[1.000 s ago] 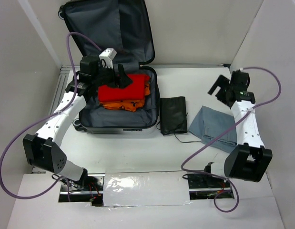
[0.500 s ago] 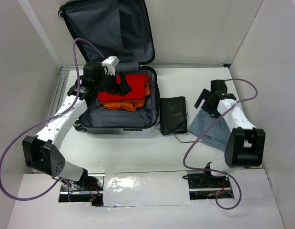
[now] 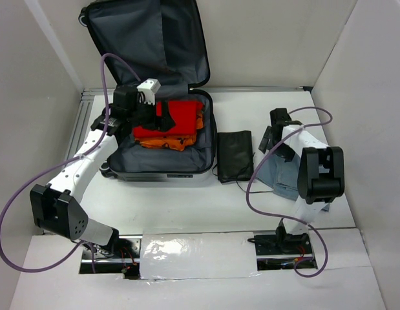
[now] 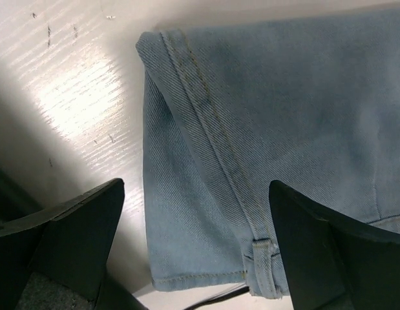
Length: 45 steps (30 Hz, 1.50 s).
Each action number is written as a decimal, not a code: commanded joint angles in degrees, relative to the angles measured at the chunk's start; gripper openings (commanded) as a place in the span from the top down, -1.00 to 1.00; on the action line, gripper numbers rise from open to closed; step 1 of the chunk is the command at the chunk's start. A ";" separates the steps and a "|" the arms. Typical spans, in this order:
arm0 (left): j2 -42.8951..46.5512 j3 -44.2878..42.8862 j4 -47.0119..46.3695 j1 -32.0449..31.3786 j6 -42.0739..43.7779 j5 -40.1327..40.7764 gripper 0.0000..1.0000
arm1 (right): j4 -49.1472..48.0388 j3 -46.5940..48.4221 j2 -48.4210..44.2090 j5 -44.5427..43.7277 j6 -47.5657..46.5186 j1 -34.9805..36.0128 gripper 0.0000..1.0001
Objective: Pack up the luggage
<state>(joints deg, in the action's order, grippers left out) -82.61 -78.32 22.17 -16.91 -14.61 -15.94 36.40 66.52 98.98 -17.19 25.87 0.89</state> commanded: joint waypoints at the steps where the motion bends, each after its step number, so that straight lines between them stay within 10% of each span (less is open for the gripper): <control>1: 2.10 0.98 -0.38 0.30 2.04 0.83 -0.78 | -0.89 2.21 1.83 -2.32 -0.73 1.57 -0.98; 13: 0.43 1.51 -0.38 0.82 2.04 1.35 -0.78 | -1.15 0.37 6.75 -6.45 -1.26 2.10 -0.74; 22: 0.43 2.04 -0.90 1.35 2.04 0.83 -0.75 | -3.36 -3.68 8.68 -3.30 -2.31 0.96 1.00; 45: 2.10 4.14 -2.57 2.40 0.99 -0.32 -0.75 | 1.83 9.33 -5.55 12.26 -9.87 2.02 1.00</control>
<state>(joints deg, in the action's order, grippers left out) -82.63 -74.32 21.85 -14.76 -13.67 -15.35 37.82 75.05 94.65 -8.03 17.69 2.20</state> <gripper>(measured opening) 0.877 0.022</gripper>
